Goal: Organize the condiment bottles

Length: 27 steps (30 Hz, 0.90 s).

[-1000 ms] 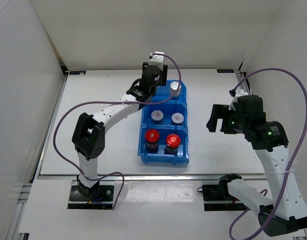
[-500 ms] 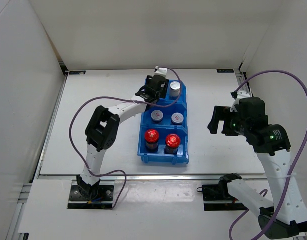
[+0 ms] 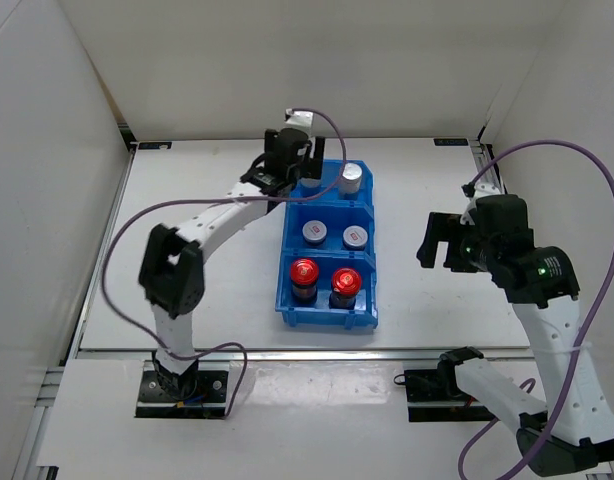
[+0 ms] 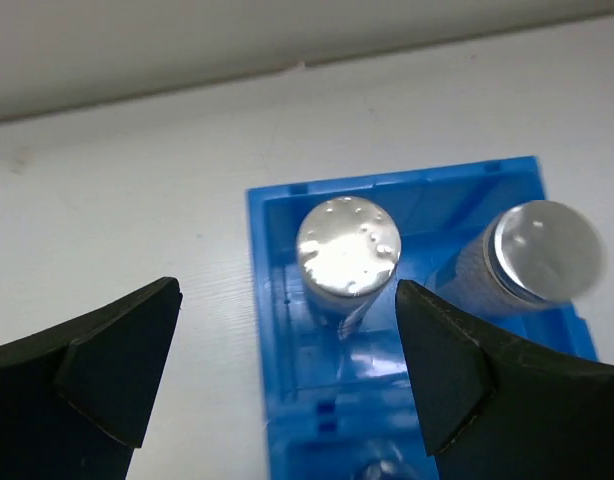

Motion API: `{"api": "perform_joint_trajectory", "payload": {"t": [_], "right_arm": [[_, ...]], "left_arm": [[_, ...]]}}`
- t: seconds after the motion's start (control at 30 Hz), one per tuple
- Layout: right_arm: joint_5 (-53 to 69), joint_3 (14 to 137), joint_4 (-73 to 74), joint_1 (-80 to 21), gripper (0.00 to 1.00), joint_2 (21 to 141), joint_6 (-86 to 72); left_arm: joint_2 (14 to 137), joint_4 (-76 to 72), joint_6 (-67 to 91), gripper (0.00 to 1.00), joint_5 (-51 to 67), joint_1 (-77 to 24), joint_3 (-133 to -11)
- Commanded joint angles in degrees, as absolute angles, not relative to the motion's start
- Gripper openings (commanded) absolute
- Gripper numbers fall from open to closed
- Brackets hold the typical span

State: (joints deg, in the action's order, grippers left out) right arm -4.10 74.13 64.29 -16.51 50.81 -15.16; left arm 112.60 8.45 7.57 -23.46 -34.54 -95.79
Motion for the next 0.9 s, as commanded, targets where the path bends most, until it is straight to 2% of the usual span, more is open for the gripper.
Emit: {"api": "perform_joint_trajectory", "payload": {"t": [0.0, 0.13, 0.17, 0.23, 0.27, 0.4, 0.53, 0.63, 0.87], "right_arm": [[-5.53, 76.02, 64.86, -16.26, 1.0, 52.11, -16.52], [-9.83, 76.03, 63.3, -16.26, 1.0, 50.28, -17.58], [-11.15, 75.42, 62.76, -16.26, 1.0, 50.27, -18.27], [-11.86, 74.53, 61.53, -16.26, 1.0, 48.79, -19.86], [-12.47, 73.66, 61.0, -16.26, 1.0, 48.78, -20.56], [-15.64, 71.29, 58.19, -16.26, 1.0, 48.78, -22.76], [-15.64, 71.8, 57.04, -16.26, 1.0, 51.67, -22.76], [-15.64, 72.42, 57.04, -16.26, 1.0, 53.52, -21.71], [-19.42, 71.02, 57.57, -15.73, 1.0, 52.47, -22.41]], "left_arm": [[91.8, 11.51, 2.38, 1.0, -26.8, -36.21, -92.31], [69.92, 10.55, 1.85, 1.0, -29.17, -36.21, -71.59], [65.26, 10.02, 0.98, 1.0, -30.4, -36.21, -63.1], [51.81, 9.41, 0.44, 1.0, -31.9, -35.6, -54.8], [43.76, 8.36, -0.43, 1.0, -33.21, -34.99, -46.93], [28.0, 9.75, -3.6, 1.0, -35.5, -34.37, -33.59], [19.52, 0.11, -9.84, 1.0, -40.86, -35.6, -25.58], [20.29, -5.79, -11.78, 1.0, -40.17, -35.07, -23.21], [22.85, -6.94, -11.25, 1.0, -42.71, -35.07, -23.73]]}}
